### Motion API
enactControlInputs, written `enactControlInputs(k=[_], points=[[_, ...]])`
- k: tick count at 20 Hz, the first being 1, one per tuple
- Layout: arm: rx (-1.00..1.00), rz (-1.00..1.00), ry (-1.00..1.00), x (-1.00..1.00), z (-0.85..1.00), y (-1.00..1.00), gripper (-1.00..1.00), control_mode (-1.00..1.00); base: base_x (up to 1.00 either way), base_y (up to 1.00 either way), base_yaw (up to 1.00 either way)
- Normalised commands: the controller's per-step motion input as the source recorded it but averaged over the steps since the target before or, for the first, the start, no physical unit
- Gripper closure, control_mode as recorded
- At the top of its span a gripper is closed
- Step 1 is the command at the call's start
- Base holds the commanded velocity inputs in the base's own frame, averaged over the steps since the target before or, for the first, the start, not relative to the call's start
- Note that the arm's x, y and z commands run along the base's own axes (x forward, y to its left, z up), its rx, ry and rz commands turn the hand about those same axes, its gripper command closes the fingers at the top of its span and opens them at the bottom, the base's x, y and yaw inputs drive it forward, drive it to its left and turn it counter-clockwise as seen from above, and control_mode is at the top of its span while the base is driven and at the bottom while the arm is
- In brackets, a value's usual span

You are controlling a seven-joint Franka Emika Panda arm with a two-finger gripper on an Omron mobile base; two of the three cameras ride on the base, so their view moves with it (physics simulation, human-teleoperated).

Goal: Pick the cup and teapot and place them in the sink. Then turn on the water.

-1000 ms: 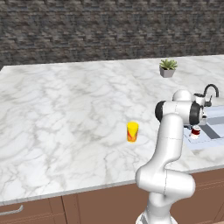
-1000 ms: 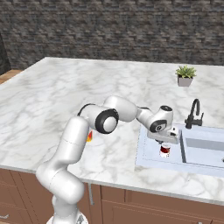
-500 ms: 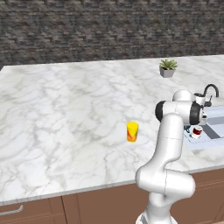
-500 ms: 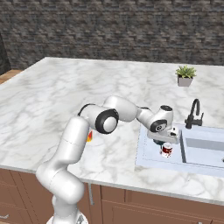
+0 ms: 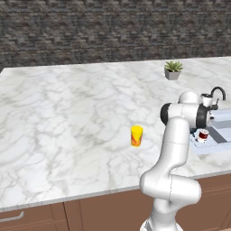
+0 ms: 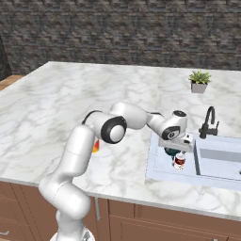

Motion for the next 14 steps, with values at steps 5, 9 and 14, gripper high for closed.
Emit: enactControlInputs(k=[5,9,14], points=[[0.0,0.0,-0.01,-0.1,0.33,0.12,-1.0,-1.0,0.0,0.0,0.0],[0.0,0.0,0.0,-0.26,0.3,0.3,-1.0,-1.0,0.0,0.0,0.0],[0.0,0.0,0.0,-0.4,0.21,0.45,-1.0,-1.0,0.0,0.0,0.0]])
